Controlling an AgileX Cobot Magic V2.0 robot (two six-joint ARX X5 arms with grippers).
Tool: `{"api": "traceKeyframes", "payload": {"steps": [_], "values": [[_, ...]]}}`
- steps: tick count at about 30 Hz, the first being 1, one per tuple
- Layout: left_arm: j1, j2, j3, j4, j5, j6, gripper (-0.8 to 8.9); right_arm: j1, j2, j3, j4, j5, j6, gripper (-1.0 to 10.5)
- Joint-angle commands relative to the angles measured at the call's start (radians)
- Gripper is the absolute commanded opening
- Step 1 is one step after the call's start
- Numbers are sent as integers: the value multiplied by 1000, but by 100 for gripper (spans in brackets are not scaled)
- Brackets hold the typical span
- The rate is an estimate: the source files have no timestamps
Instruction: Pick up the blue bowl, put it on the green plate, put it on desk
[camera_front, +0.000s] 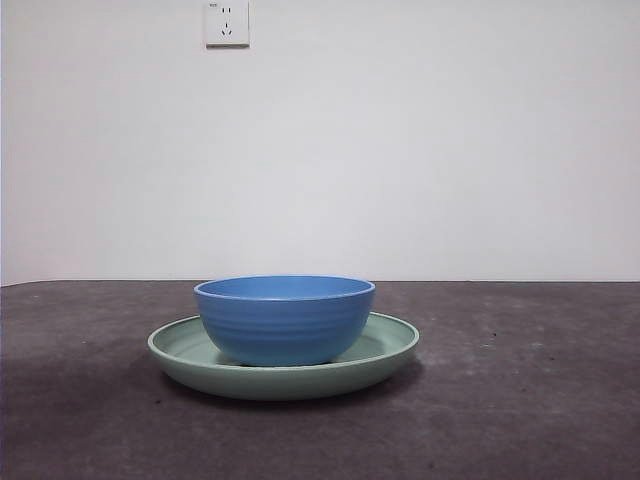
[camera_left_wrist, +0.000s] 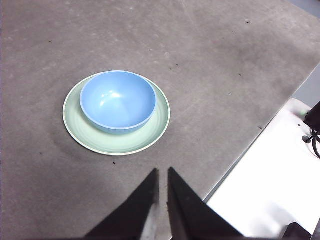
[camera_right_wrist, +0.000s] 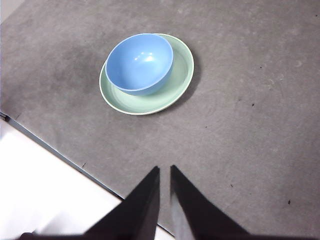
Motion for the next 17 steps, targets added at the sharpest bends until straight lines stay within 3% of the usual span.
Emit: {"api": "traceKeyframes", "payload": {"steps": [1,8,13,17], "values": [[-8,4,8,12,2,1,27,8,4,13,11,1,10,30],[64,-27,-9,19,11,1,27,8,4,13,11,1,10,30],[262,-95,-75,57,24,1,27,8,4,13,11,1,10,30],[435,-204,-220,212,24,2,27,8,4,13,14,1,10,30]]}}
